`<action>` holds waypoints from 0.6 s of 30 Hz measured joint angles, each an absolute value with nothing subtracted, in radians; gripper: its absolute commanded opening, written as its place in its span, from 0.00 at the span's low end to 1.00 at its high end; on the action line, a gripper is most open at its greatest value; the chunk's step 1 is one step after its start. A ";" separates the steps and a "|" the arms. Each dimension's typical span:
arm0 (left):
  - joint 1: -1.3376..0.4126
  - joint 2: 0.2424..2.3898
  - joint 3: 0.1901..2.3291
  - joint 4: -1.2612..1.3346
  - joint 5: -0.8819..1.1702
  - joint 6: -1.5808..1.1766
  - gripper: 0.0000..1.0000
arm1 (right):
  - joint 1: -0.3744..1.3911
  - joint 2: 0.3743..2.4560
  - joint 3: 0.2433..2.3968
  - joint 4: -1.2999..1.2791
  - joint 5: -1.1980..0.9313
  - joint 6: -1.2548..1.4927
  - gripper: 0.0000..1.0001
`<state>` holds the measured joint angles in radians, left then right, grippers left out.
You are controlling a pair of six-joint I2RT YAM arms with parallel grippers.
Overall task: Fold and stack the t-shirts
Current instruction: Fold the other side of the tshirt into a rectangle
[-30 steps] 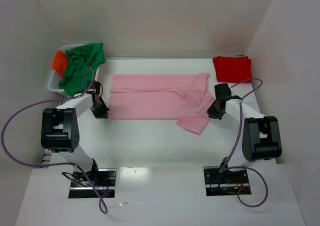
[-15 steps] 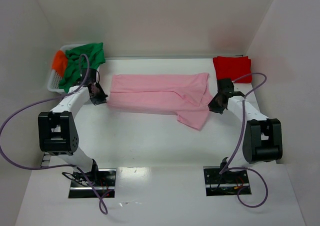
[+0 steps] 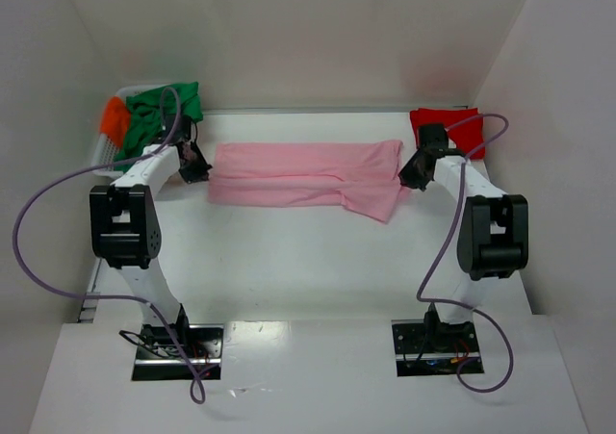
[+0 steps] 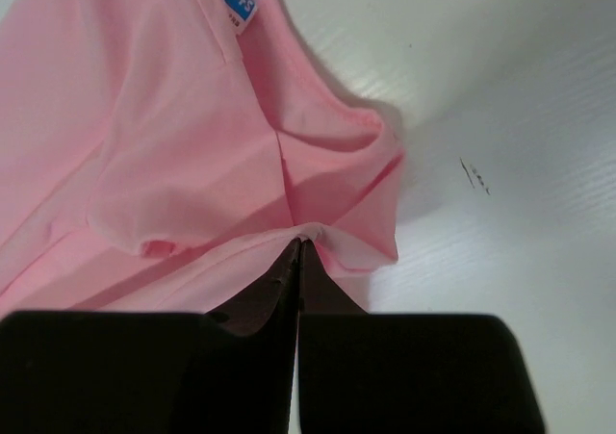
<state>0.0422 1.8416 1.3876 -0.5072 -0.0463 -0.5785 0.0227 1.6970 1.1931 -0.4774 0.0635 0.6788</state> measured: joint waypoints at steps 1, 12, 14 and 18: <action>0.042 1.854 1.402 -0.508 -0.046 -0.579 0.00 | 0.023 1.713 1.204 -0.477 0.063 0.678 0.00; 0.047 2.012 1.578 -0.501 -0.042 -0.575 0.00 | 0.022 1.905 1.415 -0.464 0.045 0.669 0.00; 0.050 2.031 1.596 -0.500 -0.039 -0.573 0.00 | 0.022 1.929 1.441 -0.461 0.044 0.668 0.00; 0.052 2.078 1.635 -0.500 -0.037 -0.572 0.00 | 0.022 1.978 1.481 -0.461 0.037 0.667 0.00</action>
<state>0.0521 2.0785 1.6352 -0.4999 -0.0372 -0.5716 0.0216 1.9781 1.4815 -0.4610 0.0372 0.6674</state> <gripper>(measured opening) 0.004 0.002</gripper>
